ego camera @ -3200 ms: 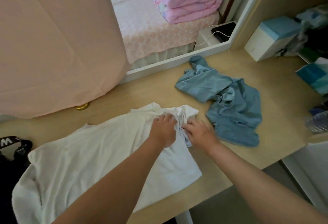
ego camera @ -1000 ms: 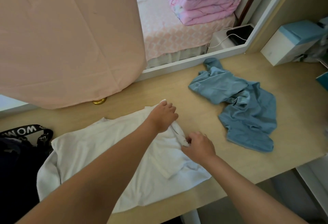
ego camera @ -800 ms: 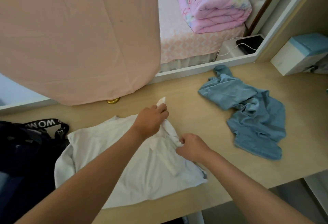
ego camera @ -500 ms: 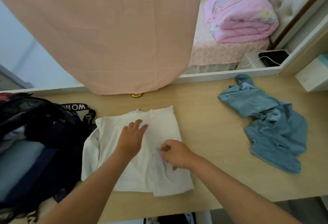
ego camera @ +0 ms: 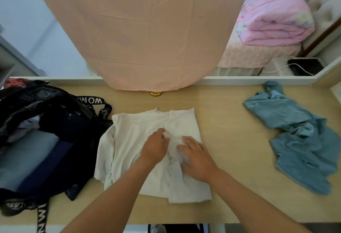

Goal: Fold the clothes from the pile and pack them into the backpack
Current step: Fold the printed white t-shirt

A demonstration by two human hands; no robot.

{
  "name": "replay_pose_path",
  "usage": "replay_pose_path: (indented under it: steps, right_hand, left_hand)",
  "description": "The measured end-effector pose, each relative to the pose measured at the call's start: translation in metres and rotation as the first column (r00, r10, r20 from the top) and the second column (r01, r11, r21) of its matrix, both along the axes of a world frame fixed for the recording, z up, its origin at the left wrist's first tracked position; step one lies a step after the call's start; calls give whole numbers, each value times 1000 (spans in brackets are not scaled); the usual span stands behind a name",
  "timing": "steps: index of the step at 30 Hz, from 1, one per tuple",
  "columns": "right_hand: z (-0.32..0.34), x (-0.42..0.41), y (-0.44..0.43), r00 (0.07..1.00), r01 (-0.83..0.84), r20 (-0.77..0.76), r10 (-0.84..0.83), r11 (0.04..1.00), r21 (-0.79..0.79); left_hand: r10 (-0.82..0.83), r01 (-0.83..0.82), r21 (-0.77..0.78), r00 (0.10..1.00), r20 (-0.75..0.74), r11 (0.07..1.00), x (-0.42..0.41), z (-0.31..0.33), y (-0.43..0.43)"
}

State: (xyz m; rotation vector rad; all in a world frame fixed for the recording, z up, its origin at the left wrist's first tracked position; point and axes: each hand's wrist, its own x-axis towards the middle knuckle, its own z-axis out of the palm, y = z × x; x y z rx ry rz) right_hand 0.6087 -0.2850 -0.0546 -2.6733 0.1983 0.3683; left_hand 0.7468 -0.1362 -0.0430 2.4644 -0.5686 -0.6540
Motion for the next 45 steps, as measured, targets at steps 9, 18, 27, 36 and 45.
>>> replay_pose_path:
  steps: [9, 18, 27, 36, 45]
  right_hand:
    - [-4, 3, -16, 992, -4, 122, 4, 1000, -2]
    - [-19, 6, -6, 997, -75, 14, 79, 984, -160]
    - [-13, 8, -5, 981, -132, -170, 90, 957, -258]
    - [29, 12, -34, 922, 104, -269, -278, 848, -520]
    - [4, -2, 19, 894, 142, -405, -191, 979, -149]
  left_hand:
    - [194, -209, -274, 978, -80, 939, 48, 12, -70]
    - [-205, 239, -16, 862, 463, 971, 7, -7, -18]
    - [-212, 104, 323, 924, 319, 941, -67, -45, 85]
    - [-234, 201, -193, 958, -166, 960, -82, 5, 33]
    - [-212, 206, 48, 959, 186, 977, -51, -16, 83]
